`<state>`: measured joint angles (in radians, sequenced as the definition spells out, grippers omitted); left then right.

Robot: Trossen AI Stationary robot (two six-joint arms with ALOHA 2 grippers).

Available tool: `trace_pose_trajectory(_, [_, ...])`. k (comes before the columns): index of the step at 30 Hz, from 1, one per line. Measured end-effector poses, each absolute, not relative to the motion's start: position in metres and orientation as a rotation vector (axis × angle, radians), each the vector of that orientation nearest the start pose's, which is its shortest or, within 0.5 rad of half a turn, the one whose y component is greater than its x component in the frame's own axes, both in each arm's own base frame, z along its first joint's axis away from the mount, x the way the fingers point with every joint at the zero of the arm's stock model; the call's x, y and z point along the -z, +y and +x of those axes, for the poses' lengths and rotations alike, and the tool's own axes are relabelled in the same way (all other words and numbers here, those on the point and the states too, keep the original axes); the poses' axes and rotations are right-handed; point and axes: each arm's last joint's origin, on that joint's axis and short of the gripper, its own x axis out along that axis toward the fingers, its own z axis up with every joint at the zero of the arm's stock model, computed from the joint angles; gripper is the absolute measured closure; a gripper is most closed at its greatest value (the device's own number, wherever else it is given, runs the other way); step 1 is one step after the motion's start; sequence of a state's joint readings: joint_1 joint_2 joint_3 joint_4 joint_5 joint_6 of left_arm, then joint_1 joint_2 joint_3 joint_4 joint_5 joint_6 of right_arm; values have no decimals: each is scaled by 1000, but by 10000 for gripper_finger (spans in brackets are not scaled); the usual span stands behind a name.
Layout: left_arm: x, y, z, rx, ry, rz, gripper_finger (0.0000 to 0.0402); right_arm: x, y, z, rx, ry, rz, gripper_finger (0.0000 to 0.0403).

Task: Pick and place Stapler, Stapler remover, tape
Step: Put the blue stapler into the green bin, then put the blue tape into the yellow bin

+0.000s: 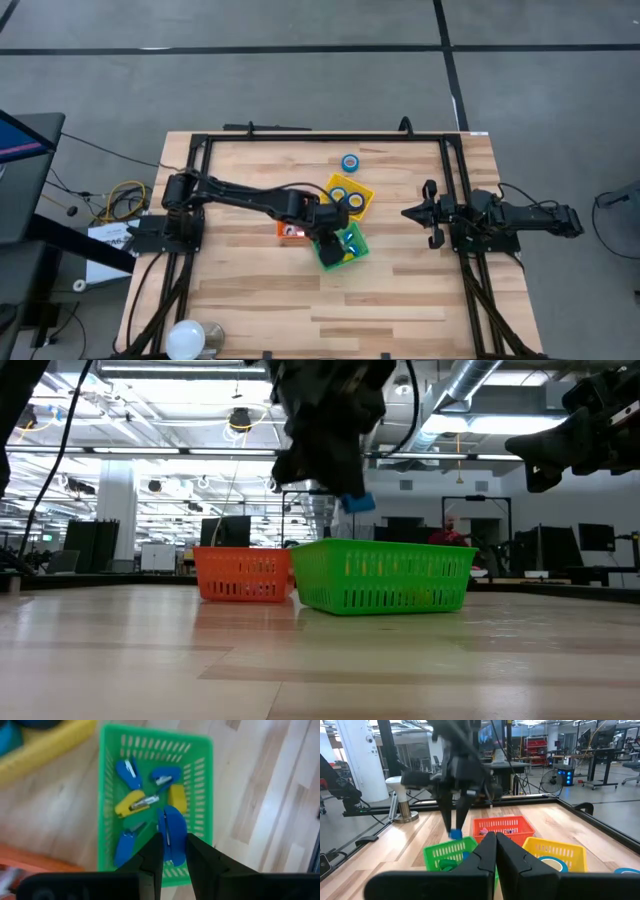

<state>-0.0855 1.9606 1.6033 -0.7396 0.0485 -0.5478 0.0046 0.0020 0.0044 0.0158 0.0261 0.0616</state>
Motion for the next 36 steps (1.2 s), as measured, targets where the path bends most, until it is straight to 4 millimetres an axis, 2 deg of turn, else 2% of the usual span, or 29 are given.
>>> trace_pose_trajectory(7, [-206,-40,406,-209,1131,-509,338,-166,0,98,21,-19,62,402])
trace_pose_trajectory(15, [-203,-40,406,-211,1131,-519,331,-166,0,98,21,-19,62,402])
trace_pose_trajectory(18, [-204,-41,407,-167,1125,-507,304,-166,0,98,21,-19,62,402])
trace_pose_trajectory(25, [-204,-43,408,-111,1132,-542,204,-166,0,98,21,-19,62,402])
trace_pose_trajectory(28, [-205,-43,408,-91,1130,-519,182,-166,0,98,21,-19,62,402])
trace_pose_trajectory(32, [-214,-43,405,-66,1108,-491,188,-166,0,98,21,-19,62,402])
trace_pose_trajectory(36, [-239,-41,397,-58,1029,-427,228,-166,0,98,21,-19,62,402])
